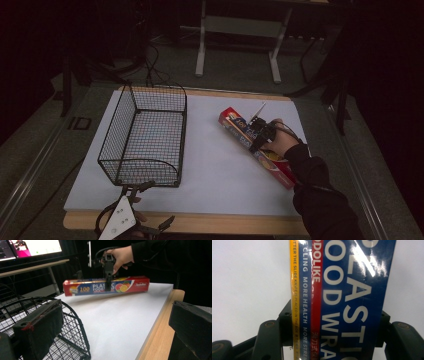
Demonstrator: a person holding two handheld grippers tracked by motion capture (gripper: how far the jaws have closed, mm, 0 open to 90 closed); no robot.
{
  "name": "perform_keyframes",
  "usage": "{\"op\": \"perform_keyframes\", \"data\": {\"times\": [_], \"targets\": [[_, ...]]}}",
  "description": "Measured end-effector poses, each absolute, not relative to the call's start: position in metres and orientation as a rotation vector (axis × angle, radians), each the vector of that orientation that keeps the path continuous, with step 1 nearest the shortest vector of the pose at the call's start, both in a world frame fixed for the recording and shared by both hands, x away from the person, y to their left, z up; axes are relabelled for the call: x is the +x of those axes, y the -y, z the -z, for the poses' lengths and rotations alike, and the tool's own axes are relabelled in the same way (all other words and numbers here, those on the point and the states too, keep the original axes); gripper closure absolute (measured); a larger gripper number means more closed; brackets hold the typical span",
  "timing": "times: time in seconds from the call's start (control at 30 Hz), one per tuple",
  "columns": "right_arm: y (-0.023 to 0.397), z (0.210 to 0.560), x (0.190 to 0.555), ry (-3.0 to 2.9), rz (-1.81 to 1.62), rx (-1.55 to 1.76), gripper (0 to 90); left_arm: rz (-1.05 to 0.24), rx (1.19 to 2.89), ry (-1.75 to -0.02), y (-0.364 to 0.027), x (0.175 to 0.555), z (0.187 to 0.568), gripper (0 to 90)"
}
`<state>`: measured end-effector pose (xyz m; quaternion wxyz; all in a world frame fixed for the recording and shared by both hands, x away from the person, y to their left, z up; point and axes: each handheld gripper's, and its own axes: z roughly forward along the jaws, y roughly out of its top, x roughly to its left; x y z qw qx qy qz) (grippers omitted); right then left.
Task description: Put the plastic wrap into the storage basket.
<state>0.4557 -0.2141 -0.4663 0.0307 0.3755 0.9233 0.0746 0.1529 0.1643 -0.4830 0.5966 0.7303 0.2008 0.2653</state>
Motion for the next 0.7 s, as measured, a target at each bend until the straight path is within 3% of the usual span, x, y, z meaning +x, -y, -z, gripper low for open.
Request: {"op": "perform_keyframes", "data": {"times": [0.7], "targets": [[0.206, 0.406, 0.444, -2.713, -0.543, 1.138, 40.3, -0.613, 1.697, -0.467, -0.163, 0.153, 0.483, 0.1]]}}
